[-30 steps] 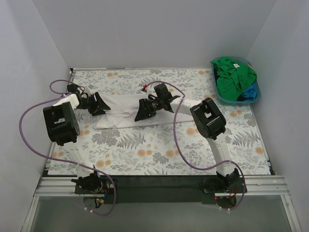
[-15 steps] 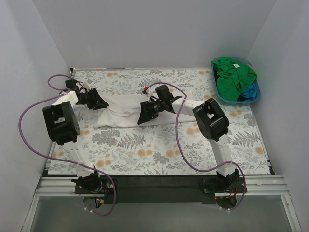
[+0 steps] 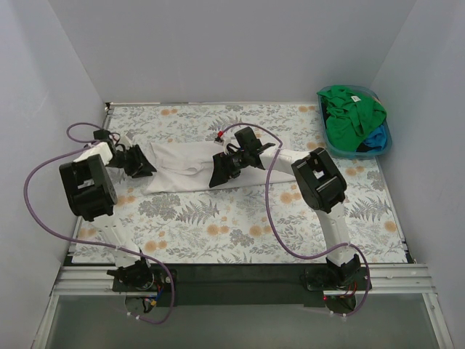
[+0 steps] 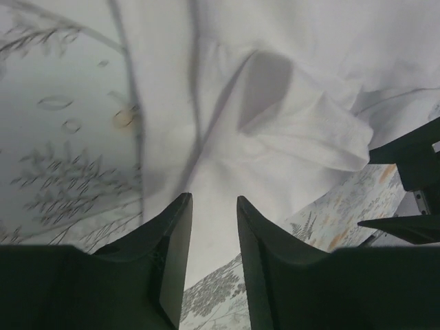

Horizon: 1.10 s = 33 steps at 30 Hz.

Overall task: Fold and stack the t-shirts
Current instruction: Fold the tshirt

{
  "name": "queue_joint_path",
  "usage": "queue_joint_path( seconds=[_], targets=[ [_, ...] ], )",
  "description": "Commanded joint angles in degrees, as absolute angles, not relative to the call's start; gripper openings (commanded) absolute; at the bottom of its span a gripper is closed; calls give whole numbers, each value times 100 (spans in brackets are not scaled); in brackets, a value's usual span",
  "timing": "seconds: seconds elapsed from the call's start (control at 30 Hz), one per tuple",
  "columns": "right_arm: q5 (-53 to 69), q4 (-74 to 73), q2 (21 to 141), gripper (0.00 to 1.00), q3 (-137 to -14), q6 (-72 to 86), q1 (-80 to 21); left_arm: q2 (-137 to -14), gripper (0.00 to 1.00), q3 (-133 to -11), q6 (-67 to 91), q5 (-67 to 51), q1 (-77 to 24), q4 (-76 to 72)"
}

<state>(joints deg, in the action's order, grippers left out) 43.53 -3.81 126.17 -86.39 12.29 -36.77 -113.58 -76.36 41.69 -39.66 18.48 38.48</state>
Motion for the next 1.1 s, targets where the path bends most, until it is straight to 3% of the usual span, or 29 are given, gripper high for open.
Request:
queue_joint_path(
  seconds=[0.0, 0.17, 0.43, 0.63, 0.87, 1.07],
  targets=[
    [3929, -747, 12498, 84, -8648, 976, -3647, -10688, 34, -7313, 3859, -3700, 2433, 4078],
    [4007, -800, 12603, 82, -8754, 984, -3639, -10608, 41, -7576, 3578, -4181, 2733, 4157],
    [4403, -660, 12472, 73, -8877, 1282, -3647, -10363, 40, -7577, 3830, -4684, 1689, 3886],
    [4421, -554, 12323, 58, -8912, 1415, -3630, -10170, 38, -7164, 4587, -4755, 643, 3227],
    [4175, -571, 12348, 24, -8877, 1398, -3630, -10028, 27, -6671, 4773, -3572, -438, 2672],
    [3850, -571, 12515, 18, -8789, 1345, -3621, -10160, 23, -6741, 4536, -2647, -931, 2602]
  ],
)
